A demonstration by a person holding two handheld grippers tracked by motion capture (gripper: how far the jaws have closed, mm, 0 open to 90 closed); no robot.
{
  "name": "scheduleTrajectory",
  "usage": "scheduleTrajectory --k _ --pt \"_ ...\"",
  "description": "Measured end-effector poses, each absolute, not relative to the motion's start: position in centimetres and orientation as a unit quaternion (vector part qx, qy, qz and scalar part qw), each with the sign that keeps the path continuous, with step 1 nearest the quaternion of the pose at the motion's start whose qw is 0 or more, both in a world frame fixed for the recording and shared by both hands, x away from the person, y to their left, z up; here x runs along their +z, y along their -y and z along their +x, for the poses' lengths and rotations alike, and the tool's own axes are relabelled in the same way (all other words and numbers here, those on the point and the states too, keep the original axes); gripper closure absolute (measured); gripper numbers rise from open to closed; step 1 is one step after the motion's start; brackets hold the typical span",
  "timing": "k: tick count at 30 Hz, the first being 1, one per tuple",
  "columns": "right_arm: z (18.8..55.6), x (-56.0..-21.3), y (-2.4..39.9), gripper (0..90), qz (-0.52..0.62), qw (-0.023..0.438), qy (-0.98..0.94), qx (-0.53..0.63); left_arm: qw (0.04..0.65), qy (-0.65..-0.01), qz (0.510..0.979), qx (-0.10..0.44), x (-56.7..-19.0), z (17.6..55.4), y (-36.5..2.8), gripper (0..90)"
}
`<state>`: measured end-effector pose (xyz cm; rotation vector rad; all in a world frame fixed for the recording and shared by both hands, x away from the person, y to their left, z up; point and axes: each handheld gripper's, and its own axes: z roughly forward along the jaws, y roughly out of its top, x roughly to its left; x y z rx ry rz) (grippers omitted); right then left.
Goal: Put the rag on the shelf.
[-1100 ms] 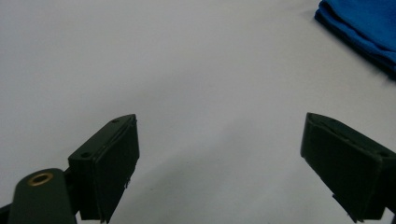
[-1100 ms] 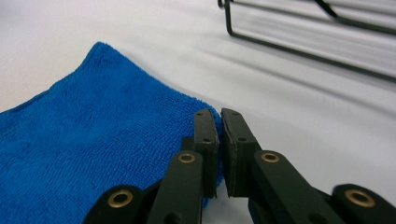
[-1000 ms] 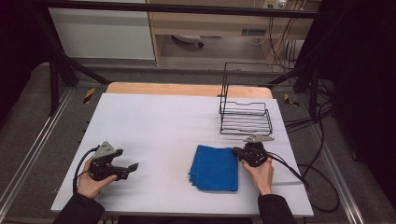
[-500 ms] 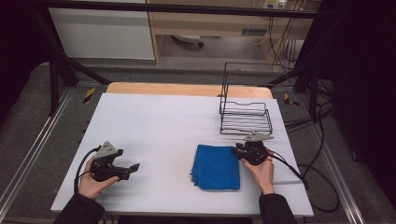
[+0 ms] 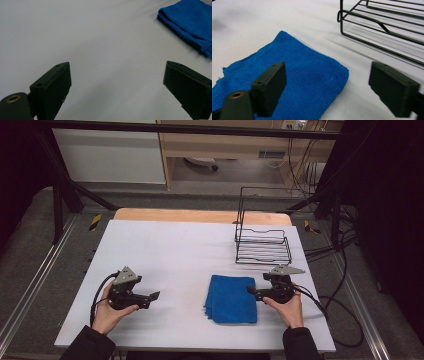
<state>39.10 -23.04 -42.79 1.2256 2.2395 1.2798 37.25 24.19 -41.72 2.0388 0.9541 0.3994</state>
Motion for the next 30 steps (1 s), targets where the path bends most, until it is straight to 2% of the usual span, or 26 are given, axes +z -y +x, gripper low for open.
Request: scheduleTrajectory --k 6,11,30 --pt "38.5 -42.8 23.1 4.2 0.419 0.146 -0.782 0.438 0.416 -0.367 0.817 0.157 -41.0 37.9 -21.4 8.2" --pt "37.9 -43.1 23.8 3.0 0.424 0.149 -0.775 0.444 0.416 -0.357 0.822 0.153 -40.5 38.8 -18.8 8.6" --pt "36.9 -43.7 25.0 3.7 0.433 0.143 -0.774 0.44 0.411 -0.354 0.828 0.142 -40.5 42.2 -10.7 16.4"
